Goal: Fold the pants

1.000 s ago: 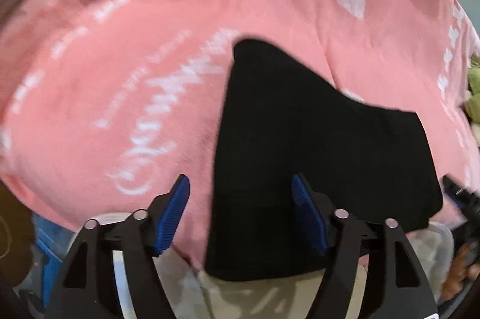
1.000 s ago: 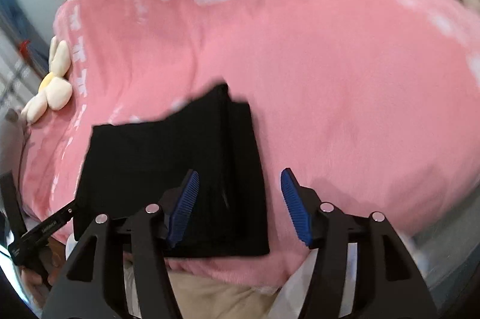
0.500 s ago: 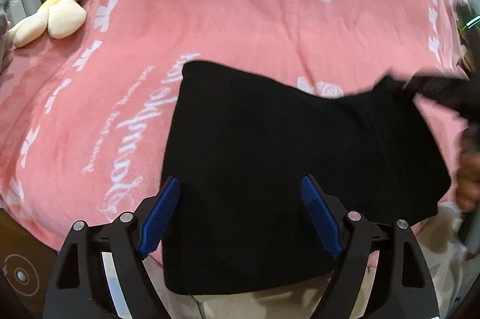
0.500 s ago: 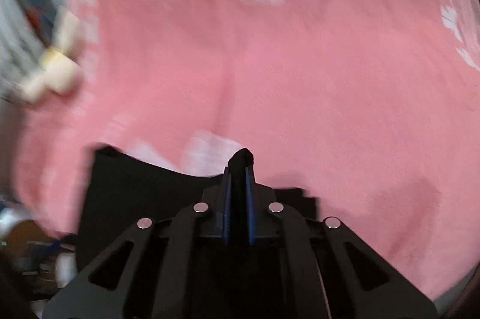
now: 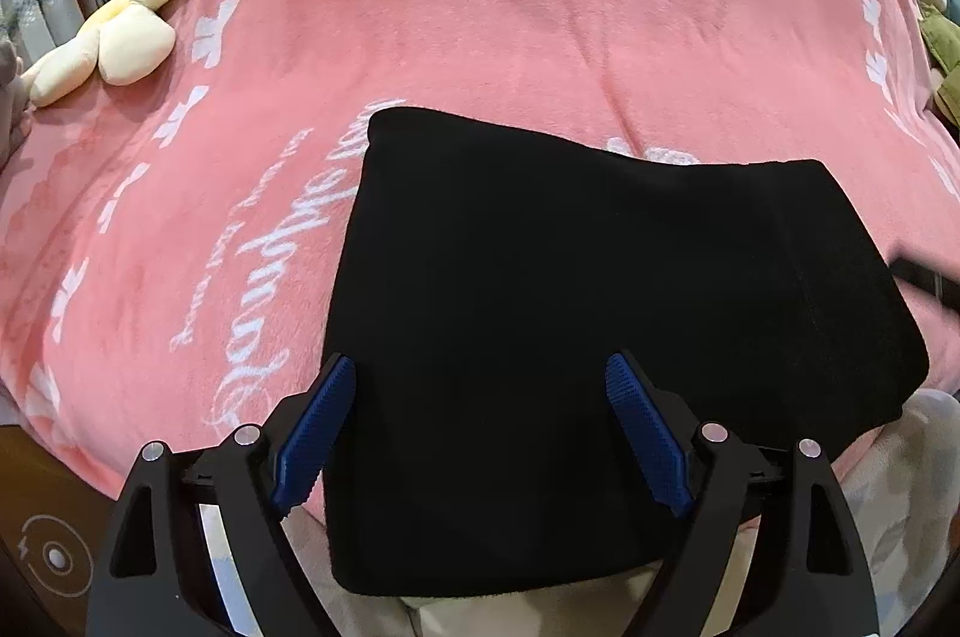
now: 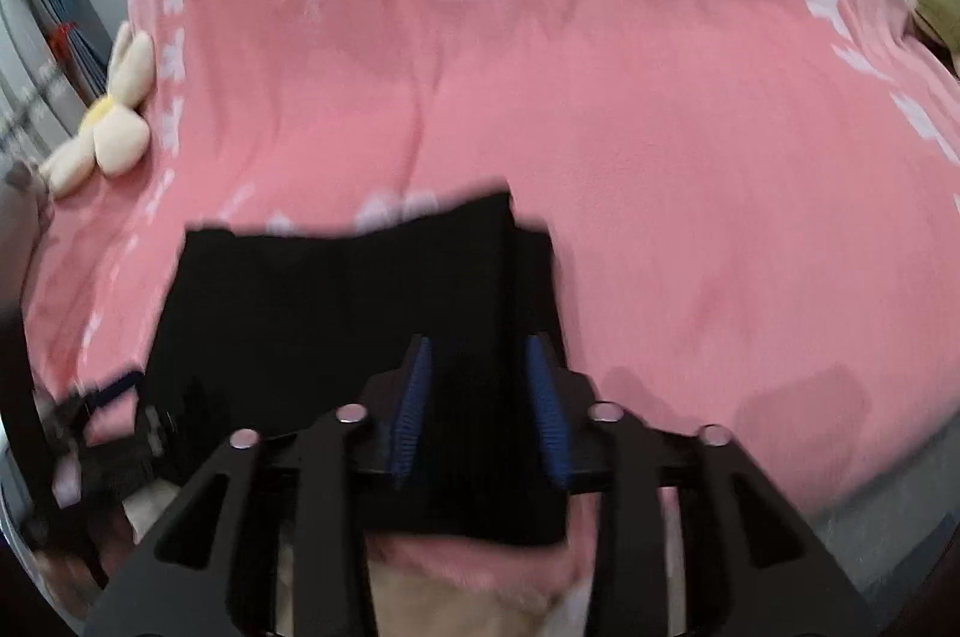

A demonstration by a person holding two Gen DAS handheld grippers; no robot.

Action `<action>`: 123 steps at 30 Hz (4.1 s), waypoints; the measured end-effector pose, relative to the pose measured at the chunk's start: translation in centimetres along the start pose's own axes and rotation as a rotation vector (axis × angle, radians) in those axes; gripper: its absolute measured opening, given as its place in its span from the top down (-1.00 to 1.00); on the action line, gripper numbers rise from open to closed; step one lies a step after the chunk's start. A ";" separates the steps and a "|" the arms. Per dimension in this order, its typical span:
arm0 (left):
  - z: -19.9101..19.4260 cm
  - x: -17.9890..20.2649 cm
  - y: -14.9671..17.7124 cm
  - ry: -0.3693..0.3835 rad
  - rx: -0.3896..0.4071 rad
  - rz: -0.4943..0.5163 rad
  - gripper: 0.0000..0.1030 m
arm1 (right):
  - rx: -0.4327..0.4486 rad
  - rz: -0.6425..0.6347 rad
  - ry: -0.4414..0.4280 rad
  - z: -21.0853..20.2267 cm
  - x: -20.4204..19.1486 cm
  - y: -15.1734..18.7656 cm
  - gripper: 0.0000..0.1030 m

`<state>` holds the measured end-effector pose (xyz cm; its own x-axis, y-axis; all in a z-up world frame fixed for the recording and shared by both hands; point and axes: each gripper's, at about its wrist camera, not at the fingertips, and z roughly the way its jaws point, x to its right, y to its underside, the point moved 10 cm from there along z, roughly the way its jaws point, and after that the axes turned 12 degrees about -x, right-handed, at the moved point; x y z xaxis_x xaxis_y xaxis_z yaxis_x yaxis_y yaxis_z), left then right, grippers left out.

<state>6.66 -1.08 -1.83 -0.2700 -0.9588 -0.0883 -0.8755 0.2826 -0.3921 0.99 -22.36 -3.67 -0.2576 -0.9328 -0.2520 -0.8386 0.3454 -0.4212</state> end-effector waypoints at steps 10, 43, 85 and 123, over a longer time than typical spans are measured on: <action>-0.7 0.2 1.0 -0.009 -0.010 -0.010 -0.61 | -0.063 0.023 -0.046 0.8 -0.9 4.3 0.56; 0.1 -3.0 4.5 0.243 -0.075 -0.157 -0.67 | -0.052 -0.037 0.044 3.7 -0.8 -5.5 -0.09; -4.1 -7.1 5.8 0.162 0.021 -0.235 -0.69 | -0.040 -0.032 0.070 -1.8 1.0 3.3 0.63; -0.6 -1.3 6.1 0.189 -0.056 -0.126 -0.69 | 0.035 -0.039 -0.165 -1.8 -4.1 -0.9 0.66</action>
<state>1.40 1.93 -3.58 -0.2229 -0.9656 0.1335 -0.9266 0.1673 -0.3369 1.95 -19.08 -0.73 -0.1401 -0.9172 -0.3729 -0.8284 0.3149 -0.4632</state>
